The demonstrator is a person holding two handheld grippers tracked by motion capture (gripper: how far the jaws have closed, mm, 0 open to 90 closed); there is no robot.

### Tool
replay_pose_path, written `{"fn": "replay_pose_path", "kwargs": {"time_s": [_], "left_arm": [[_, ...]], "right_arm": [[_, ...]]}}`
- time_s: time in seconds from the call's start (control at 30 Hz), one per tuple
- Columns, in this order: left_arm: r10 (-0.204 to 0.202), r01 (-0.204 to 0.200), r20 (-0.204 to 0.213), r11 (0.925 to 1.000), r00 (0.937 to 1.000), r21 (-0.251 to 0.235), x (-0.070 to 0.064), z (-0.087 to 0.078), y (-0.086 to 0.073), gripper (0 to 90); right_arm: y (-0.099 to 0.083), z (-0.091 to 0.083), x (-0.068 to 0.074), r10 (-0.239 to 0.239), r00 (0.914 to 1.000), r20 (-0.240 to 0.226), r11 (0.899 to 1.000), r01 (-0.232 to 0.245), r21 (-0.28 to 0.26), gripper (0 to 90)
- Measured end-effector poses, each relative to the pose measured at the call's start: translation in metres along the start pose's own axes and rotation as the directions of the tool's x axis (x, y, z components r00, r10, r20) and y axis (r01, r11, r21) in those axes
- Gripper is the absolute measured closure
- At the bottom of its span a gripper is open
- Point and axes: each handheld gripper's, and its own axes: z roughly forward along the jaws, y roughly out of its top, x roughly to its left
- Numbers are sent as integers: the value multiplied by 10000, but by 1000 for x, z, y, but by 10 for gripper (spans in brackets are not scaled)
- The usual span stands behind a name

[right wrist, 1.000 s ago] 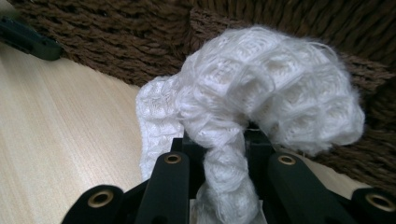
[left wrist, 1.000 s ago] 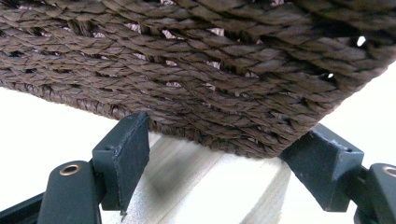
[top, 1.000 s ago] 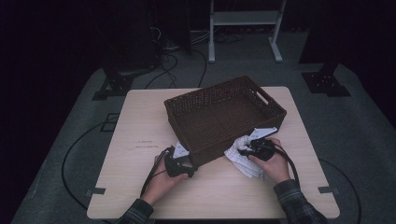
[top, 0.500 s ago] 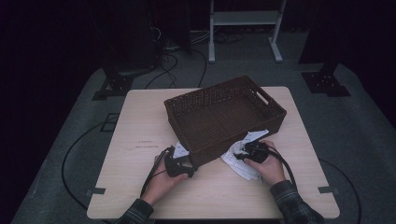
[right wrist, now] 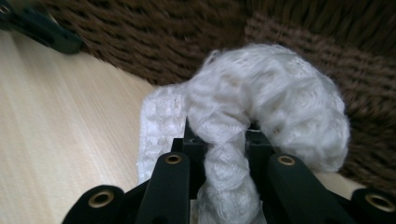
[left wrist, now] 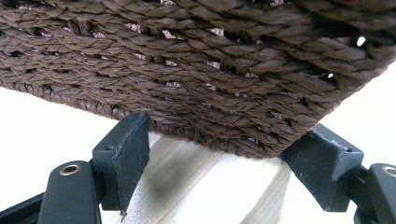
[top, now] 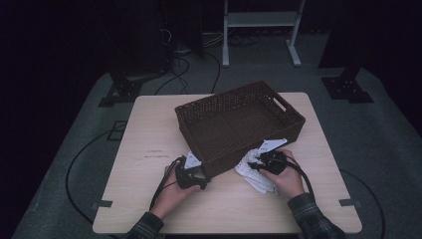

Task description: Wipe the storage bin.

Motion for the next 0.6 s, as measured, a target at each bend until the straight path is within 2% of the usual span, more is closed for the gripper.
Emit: {"fn": "replay_pose_path", "kwargs": {"time_s": [0.37, 0.6], "left_arm": [[-36, 36, 3, 10000, 10000, -28, 0, 0, 0, 236], [-35, 35, 3, 10000, 10000, -30, 0, 0, 0, 237]], "right_arm": [[11, -22, 6, -240, 9994, 232, 9967, 257, -767, 760], [16, -29, 12, -403, 9987, 310, 9947, 430, -938, 760]]}}
